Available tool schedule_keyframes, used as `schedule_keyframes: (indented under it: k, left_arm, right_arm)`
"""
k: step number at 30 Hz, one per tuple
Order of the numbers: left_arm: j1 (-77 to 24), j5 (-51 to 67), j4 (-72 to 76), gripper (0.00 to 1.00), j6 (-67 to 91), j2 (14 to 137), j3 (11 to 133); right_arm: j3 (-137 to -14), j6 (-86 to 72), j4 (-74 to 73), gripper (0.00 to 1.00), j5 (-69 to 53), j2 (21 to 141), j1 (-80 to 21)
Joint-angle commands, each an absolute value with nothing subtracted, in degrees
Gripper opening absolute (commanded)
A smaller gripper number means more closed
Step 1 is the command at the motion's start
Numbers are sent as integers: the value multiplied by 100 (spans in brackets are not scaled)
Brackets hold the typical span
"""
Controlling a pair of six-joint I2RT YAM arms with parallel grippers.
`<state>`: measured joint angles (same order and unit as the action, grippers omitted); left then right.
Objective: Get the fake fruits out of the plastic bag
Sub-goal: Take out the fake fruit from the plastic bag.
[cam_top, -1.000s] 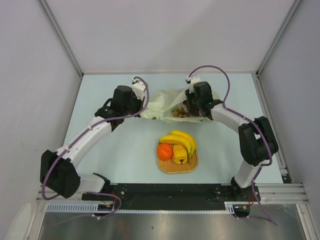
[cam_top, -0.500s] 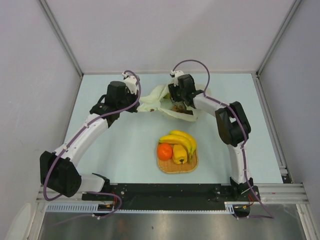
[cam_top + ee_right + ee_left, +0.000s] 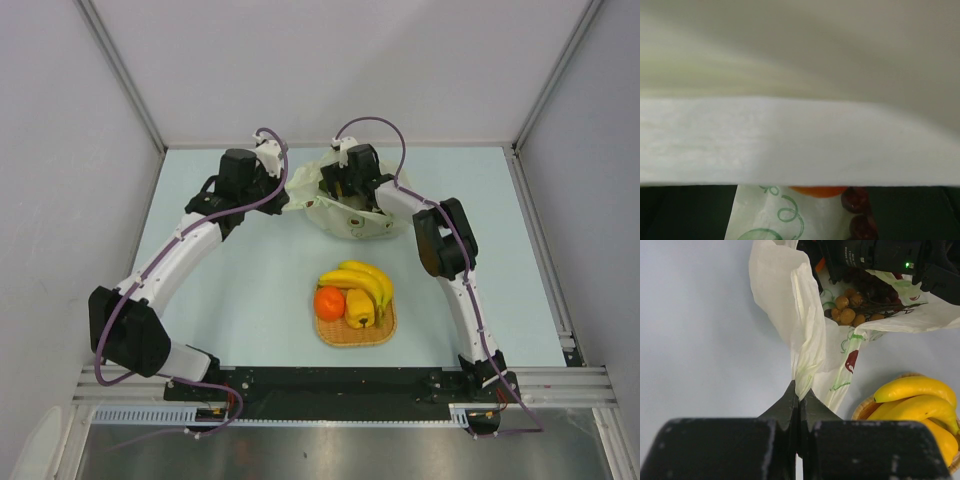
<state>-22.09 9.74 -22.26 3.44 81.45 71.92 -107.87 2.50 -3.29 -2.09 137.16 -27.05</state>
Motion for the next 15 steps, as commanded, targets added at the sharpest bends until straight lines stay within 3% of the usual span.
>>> schedule_keyframes:
  k: [1,15]
  left_arm:
    - [-2224,1134,-2224,0,290,8165,7471]
    - [-2224,1020,-2109,0,27,8191,7409]
  right_arm:
    - [-11118,404,-509,100,-255,13895,-2733]
    - [-10635,641,-650,100,-544,13641,-2681]
